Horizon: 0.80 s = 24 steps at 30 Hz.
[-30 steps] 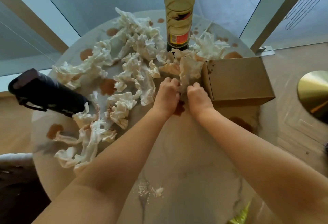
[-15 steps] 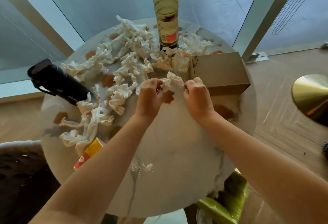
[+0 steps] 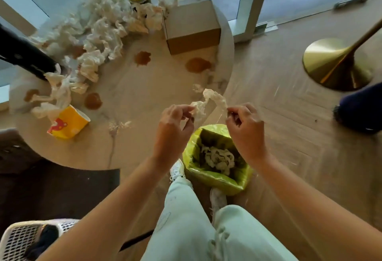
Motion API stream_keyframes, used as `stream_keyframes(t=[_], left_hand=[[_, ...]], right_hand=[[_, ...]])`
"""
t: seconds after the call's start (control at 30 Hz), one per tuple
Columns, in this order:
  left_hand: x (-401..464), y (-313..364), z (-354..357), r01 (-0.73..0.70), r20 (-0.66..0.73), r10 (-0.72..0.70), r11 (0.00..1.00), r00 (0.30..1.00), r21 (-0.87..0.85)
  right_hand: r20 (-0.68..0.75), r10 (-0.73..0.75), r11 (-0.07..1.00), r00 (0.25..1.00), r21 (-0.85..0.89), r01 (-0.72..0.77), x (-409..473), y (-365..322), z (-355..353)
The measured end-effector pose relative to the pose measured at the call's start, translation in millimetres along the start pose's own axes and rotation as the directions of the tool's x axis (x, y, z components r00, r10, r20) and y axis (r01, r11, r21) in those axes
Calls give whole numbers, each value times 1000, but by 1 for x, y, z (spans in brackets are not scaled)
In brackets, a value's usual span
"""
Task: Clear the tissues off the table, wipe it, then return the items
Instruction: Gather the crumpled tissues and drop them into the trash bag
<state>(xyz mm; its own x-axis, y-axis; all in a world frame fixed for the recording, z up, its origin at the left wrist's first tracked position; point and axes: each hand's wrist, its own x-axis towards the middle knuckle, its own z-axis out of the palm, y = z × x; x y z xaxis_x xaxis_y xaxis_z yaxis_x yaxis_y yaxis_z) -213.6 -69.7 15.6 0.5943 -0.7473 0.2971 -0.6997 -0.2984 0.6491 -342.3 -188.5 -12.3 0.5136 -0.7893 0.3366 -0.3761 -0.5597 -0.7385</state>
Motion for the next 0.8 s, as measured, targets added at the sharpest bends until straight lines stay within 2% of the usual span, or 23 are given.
stream_keyframes(t=[0.2,0.3,0.43,0.53,0.7,0.8], left_hand=[[-56,5,58,-11,257,22,999,966,-44],[-66,-9,87,71,401,-51,997,915,-34],[-69,-34,124,208,538,-211,976,816,67],[-65,-49,148,268,569,-300,953,765,143],[-61,-64,161,284,622,-349,936,701,206],[-62,-65,156,291,633,-348,936,692,197]], right_hand=[[94,224,972,970,-87,-217,-77,65,-27],[157,366,926,917,-161,-341,-98,92,-19],[251,536,841,806,-251,-480,-112,127,4],[303,628,775,717,-331,-539,-114,150,25],[459,714,699,528,-433,-569,-106,160,39],[478,729,682,490,-439,-585,-107,161,35]])
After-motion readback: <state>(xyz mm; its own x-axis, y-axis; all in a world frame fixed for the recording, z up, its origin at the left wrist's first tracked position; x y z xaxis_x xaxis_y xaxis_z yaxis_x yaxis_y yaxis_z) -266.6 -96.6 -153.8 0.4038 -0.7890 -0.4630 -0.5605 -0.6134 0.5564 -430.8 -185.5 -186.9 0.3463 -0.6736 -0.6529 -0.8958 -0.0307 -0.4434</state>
